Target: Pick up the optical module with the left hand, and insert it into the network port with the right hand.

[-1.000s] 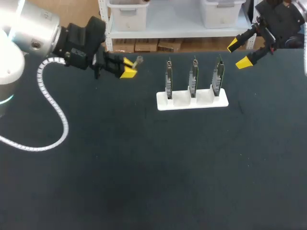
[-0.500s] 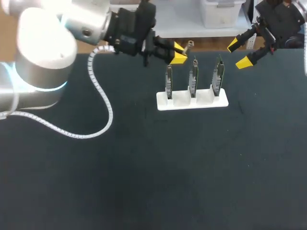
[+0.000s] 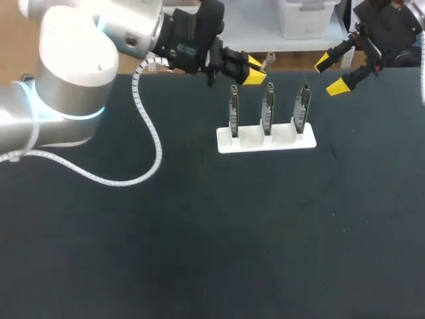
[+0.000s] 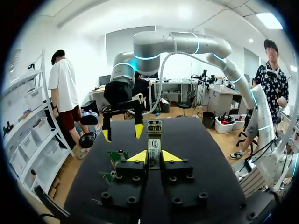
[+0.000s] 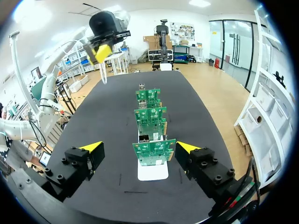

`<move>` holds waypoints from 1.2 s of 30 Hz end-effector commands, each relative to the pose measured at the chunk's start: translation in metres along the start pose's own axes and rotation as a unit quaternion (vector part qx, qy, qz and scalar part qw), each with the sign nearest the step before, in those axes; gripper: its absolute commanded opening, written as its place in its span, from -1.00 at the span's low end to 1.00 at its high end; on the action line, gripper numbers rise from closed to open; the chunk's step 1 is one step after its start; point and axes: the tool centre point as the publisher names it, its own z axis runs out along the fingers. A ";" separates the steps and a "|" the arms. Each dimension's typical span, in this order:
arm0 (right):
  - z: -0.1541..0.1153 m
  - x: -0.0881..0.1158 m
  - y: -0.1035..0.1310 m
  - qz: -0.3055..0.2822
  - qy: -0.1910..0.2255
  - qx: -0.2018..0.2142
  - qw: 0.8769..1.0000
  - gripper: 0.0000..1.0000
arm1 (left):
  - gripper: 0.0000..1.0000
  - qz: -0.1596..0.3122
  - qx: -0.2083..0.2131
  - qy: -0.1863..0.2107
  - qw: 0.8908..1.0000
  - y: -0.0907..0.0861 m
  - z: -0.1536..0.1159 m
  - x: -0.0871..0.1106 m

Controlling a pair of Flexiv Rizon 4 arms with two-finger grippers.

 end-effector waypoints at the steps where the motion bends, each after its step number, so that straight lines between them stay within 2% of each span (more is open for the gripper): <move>1: 0.000 0.000 0.002 -0.001 0.000 0.003 1.000 1.00 | -1.00 -0.001 -0.004 -0.022 1.000 0.000 0.028 -0.006; 8: 0.000 0.000 0.002 -0.001 0.000 0.003 1.000 1.00 | -1.00 0.007 -0.012 -0.037 0.999 0.013 0.053 -0.024; 14: 0.000 0.000 0.002 -0.001 0.000 0.003 1.000 1.00 | -1.00 0.003 -0.026 -0.025 0.999 0.032 0.065 -0.027; 23: 0.000 0.000 0.002 -0.001 0.000 0.003 1.000 1.00 | -1.00 -0.006 -0.029 -0.005 1.000 0.059 0.072 -0.020; 29: 0.000 0.000 0.002 -0.001 0.000 0.003 1.000 1.00 | -1.00 -0.026 -0.032 -0.037 0.998 0.063 0.071 -0.018; 36: 0.000 0.000 0.002 -0.001 0.000 0.003 1.000 1.00 | -1.00 -0.041 -0.021 -0.053 0.998 0.057 0.088 -0.013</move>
